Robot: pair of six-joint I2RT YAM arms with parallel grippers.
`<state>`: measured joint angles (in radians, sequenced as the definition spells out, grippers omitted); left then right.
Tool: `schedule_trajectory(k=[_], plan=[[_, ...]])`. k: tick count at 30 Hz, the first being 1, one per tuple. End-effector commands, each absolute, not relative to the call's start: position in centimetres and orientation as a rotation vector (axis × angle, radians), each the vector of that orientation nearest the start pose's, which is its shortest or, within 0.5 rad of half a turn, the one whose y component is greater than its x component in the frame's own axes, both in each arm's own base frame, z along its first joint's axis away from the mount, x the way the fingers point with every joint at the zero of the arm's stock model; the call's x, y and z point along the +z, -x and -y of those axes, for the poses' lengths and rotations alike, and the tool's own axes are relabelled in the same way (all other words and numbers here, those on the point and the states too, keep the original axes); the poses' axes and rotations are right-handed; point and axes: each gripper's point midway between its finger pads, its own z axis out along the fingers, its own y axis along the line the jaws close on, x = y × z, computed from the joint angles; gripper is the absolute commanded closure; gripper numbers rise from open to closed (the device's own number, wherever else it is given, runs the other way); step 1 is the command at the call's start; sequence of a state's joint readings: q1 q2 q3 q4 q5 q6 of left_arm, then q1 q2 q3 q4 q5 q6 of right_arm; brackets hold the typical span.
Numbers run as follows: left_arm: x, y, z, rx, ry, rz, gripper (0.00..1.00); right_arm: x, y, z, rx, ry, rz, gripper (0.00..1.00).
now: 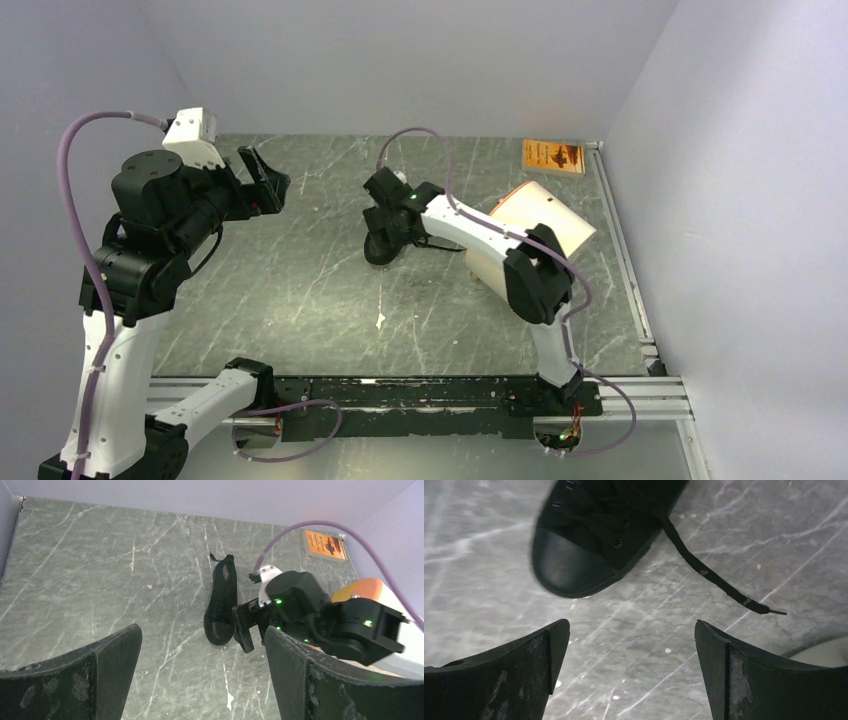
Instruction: Tie the shoes
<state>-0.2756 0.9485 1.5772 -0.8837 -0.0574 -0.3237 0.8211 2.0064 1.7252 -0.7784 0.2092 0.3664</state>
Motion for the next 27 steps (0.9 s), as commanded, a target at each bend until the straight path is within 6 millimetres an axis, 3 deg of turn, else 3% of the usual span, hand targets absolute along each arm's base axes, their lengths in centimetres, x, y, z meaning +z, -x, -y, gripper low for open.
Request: schedule_trajectory(k=[1,4,11,22,27], plan=[[40.7,-24.8,6.8,-0.351,0.125,-1.884,0.03,8.2,-34.0,-29.9,-0.13,0.429,-2.588,0.0],[40.6,-24.9,6.8,-0.35,0.13,-1.891,0.03,6.5,-33.3,-27.5,-0.291,0.366,-2.622,0.0],[39.3,-25.6,7.5,-0.375,0.133,-1.928,0.03,5.0,-31.8,-23.4,-0.417,0.292,-2.635,0.0],[37.4,-25.8,8.0,-0.386,0.126,-1.988,0.03,5.1,-30.1,-17.5,-0.505,0.178,-2.631,0.0],[34.5,-26.1,9.2,-0.427,0.094,-2.084,0.05,5.4,-29.3,-14.3,-0.494,0.118,-2.647,0.0]])
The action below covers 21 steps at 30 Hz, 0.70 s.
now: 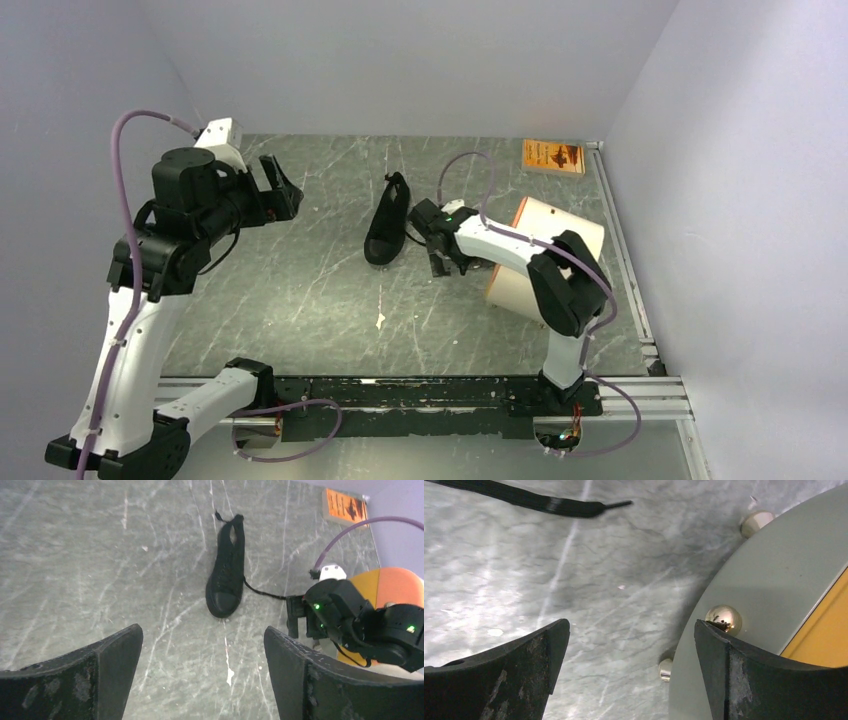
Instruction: Tie the shoes
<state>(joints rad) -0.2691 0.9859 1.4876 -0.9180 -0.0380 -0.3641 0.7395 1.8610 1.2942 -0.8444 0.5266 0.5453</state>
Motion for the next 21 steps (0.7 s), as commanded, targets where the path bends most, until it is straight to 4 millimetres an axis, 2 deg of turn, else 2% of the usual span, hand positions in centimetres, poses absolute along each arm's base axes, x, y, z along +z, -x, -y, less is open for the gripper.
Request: schedule_trajectory(k=[1,4,5,6,8,11,13,15,18,21], plan=[[33.8,-26.3,9.9,-0.457,0.064,-2.109,0.09,5.4,-29.0,-13.9,-0.471,0.11,-2.664,0.0],[31.2,-26.7,11.5,-0.534,0.029,-2.197,0.12,5.4,-28.3,-11.9,-0.461,0.081,-2.686,0.01],[30.2,-26.8,12.1,-0.56,0.024,-2.229,0.1,5.5,-28.0,-11.2,-0.471,0.073,-2.685,0.01],[29.2,-27.0,12.6,-0.588,0.02,-2.266,0.04,5.6,-27.7,-10.4,-0.478,0.062,-2.683,0.01],[27.4,-27.4,13.8,-0.648,0.012,-2.332,0.03,5.7,-27.3,-9.1,-0.478,0.041,-2.688,0.01],[24.6,-28.4,15.8,-0.768,-0.002,-2.396,0.03,5.7,-26.9,-8.5,-0.435,0.066,-2.689,0.01],[23.2,-29.4,16.9,-0.825,-0.003,-2.418,0.03,6.0,-27.0,-9.7,-0.342,0.119,-2.699,0.01],[22.0,-30.9,17.7,-0.84,0.001,-2.433,0.03,6.9,-27.3,-12.0,-0.167,0.196,-2.707,0.01],[20.3,-33.5,18.9,-0.832,-0.005,-2.45,0.03,9.8,-27.8,-15.5,0.086,0.262,-2.66,0.0],[18.3,-37.1,20.0,-0.804,-0.005,-2.467,0.03,12.6,-28.2,-18.4,0.278,0.299,-2.607,0.0]])
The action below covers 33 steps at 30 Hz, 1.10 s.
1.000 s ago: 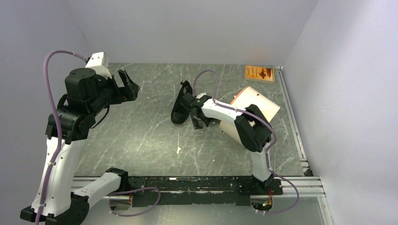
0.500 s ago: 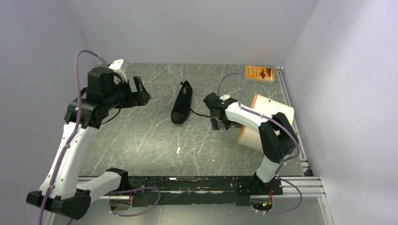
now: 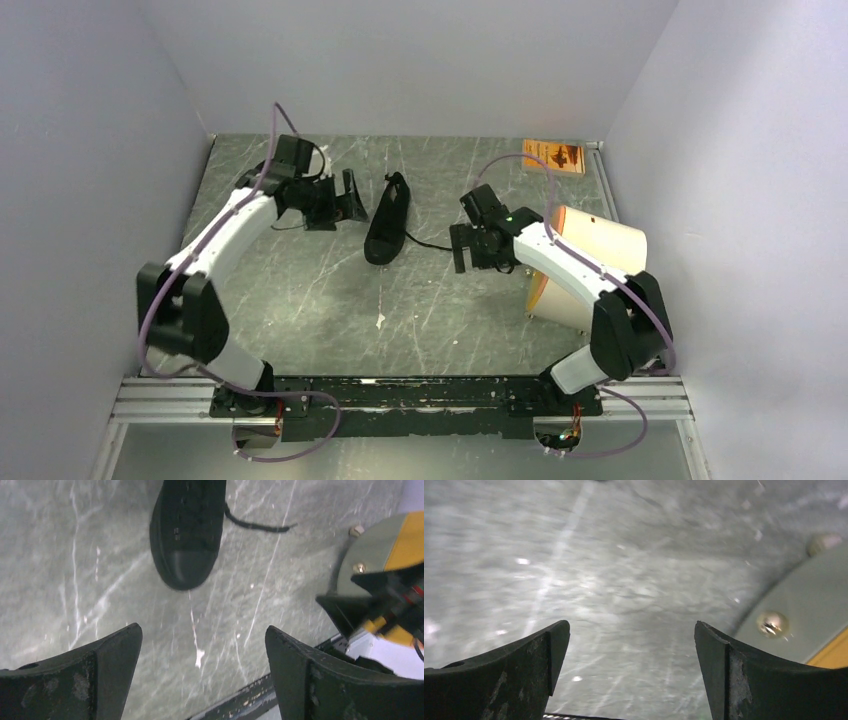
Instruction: Tie the shoes
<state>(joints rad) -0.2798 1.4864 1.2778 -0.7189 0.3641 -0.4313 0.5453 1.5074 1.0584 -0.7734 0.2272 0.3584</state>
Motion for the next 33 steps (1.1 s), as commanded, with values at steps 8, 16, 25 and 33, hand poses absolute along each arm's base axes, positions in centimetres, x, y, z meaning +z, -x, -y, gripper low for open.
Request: schedule_trajectory(k=[8,16,25,33], plan=[[12.6,-47.6,24.2,-0.723,-0.04,-2.499,0.22,14.6,-28.1,-20.8,0.434,0.332,-2.609,0.0],[7.0,-52.3,25.4,-0.542,-0.071,-2.532,0.35,13.6,-28.5,-20.1,0.368,0.368,-2.62,0.0],[3.8,-51.4,24.2,-0.388,-0.179,-2.629,0.95,13.9,-29.3,-19.8,0.337,0.37,-2.601,0.0],[13.7,-44.2,17.6,-0.301,-0.042,-2.545,0.95,14.3,-29.5,-20.1,0.363,0.359,-2.586,0.0]])
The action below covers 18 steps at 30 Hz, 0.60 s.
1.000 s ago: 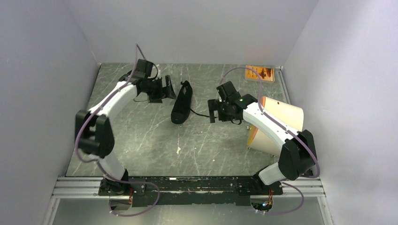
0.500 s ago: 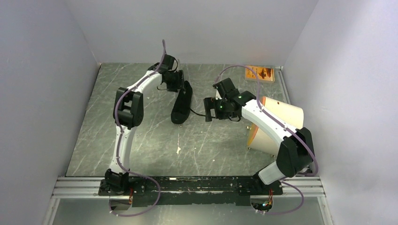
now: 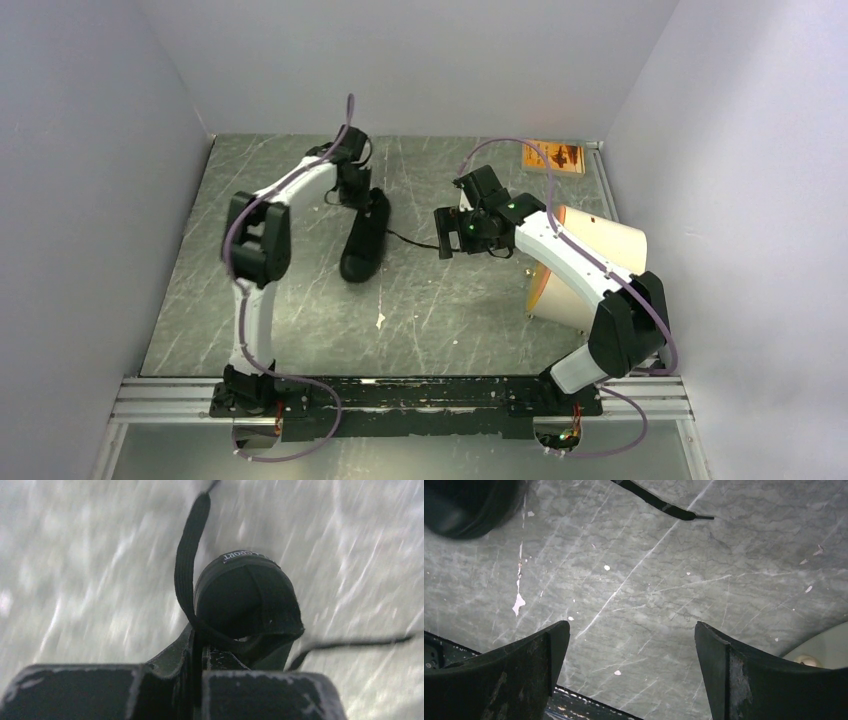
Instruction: Tie the shoes
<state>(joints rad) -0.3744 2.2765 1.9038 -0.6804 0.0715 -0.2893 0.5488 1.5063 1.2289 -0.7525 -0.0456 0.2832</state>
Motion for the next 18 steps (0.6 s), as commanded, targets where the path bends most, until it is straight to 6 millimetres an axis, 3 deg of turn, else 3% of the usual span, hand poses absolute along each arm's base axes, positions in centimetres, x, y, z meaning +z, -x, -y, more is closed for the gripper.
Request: schedule_trajectory(k=[1,2,3,5,9,11,13,15,17,18], plan=[[15.1,-42.9,15.9,-0.298,0.012,-2.515,0.95,14.4,-29.4,-20.2,0.378,0.355,-2.586,0.0],[16.7,-41.8,14.3,-0.306,0.045,-2.471,0.95,14.4,-29.2,-20.5,0.402,0.351,-2.586,0.0],[19.7,-40.5,12.3,-0.305,0.082,-2.396,0.95,14.4,-29.1,-20.8,0.426,0.351,-2.585,0.0],[22.8,-38.2,7.7,-0.2,0.157,-2.329,0.95,14.3,-28.8,-21.4,0.482,0.345,-2.586,0.0],[28.3,-31.7,-1.6,0.268,0.328,-2.195,0.95,13.8,-28.1,-22.2,0.552,0.339,-2.609,0.0],[30.0,-28.2,-4.5,0.423,0.388,-2.131,0.95,14.2,-28.1,-22.5,0.578,0.341,-2.591,0.0],[31.3,-26.5,-5.4,0.46,0.349,-2.064,0.95,14.8,-28.1,-22.7,0.596,0.353,-2.565,0.0],[31.6,-26.2,-5.2,0.439,0.262,-2.013,0.95,15.4,-28.2,-22.8,0.602,0.367,-2.545,0.0],[31.2,-27.4,-3.5,0.371,0.086,-1.991,0.95,15.9,-28.2,-22.7,0.603,0.385,-2.528,0.0],[30.4,-28.5,-1.7,0.285,-0.033,-1.997,0.95,16.1,-28.2,-22.7,0.604,0.391,-2.521,0.0]])
